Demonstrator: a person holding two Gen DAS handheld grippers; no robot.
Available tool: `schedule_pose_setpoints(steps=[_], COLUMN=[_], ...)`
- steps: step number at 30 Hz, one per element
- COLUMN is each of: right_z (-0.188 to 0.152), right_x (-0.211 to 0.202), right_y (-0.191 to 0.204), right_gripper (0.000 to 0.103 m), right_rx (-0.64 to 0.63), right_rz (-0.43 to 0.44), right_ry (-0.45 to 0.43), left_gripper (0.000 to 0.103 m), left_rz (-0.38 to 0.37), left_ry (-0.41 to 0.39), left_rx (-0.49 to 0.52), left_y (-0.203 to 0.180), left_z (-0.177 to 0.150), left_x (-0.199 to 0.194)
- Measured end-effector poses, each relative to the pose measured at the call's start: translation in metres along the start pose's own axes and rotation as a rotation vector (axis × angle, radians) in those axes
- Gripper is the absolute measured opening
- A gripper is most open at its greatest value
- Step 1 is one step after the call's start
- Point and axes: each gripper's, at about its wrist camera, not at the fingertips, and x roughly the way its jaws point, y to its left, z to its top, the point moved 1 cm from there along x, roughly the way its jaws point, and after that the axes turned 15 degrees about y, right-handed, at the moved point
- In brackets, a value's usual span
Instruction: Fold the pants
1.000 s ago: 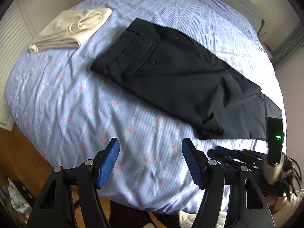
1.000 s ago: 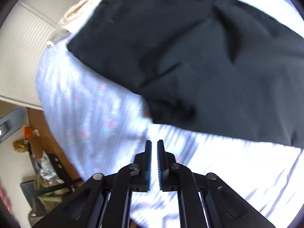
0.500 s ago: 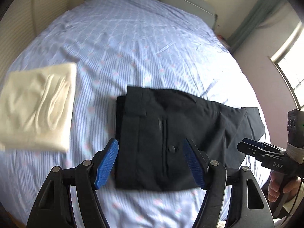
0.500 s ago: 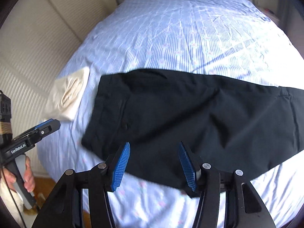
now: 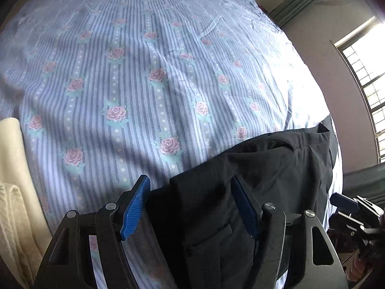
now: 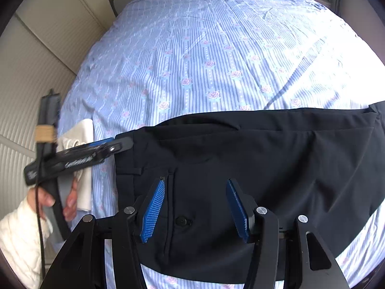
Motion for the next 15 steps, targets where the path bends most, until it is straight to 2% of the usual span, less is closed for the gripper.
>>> schedule_pose_setpoints(steps=[2, 4, 5, 6, 7, 9, 11, 12, 15], right_z=[-0.002, -0.003, -0.004, -0.005, -0.006, -0.008, -0.009, -0.009, -0.010], right_x=[0.004, 0.008, 0.010, 0.011, 0.012, 0.012, 0.012, 0.013, 0.013], right_y=[-0.001, -0.003, -0.005, -0.007, -0.009, -0.011, -0.012, -0.012, -0.009], right_gripper=[0.055, 0.055, 0.055, 0.055, 0.055, 0.055, 0.055, 0.055, 0.055], right_rx=[-0.007, -0.011, -0.009, -0.003, 0.004, 0.012, 0.009, 0.008, 0.001], right_rz=[-0.025, -0.037, -0.041, -0.042, -0.041, -0.035, -0.031, -0.030, -0.025], right_ry=[0.012, 0.026, 0.035, 0.041, 0.045, 0.054, 0.055, 0.055, 0.063], left_gripper=[0.061, 0.050, 0.048, 0.036, 0.030, 0.029, 0.030, 0.031, 0.030], left_rz=[-0.019, -0.070, -0.071, -0.053, -0.049, -0.122, -0.261, -0.269, -0.188], left_ry=[-0.004, -0.028, -0.039, -0.055, -0.065, -0.057, -0.047, -0.039, -0.013], left_rx=[-0.010, -0.009, -0.004, 0.007, 0.021, 0.020, 0.002, -0.006, -0.035], left_y=[0.000, -0.005, -0.009, -0.012, -0.014, -0.011, -0.006, -0.005, -0.001], left_z=[0.004, 0.003, 0.001, -0.002, -0.005, -0.011, -0.016, -0.015, -0.009], left_x=[0.004, -0.001, -0.004, -0.007, -0.011, -0.017, -0.020, -0.018, -0.004])
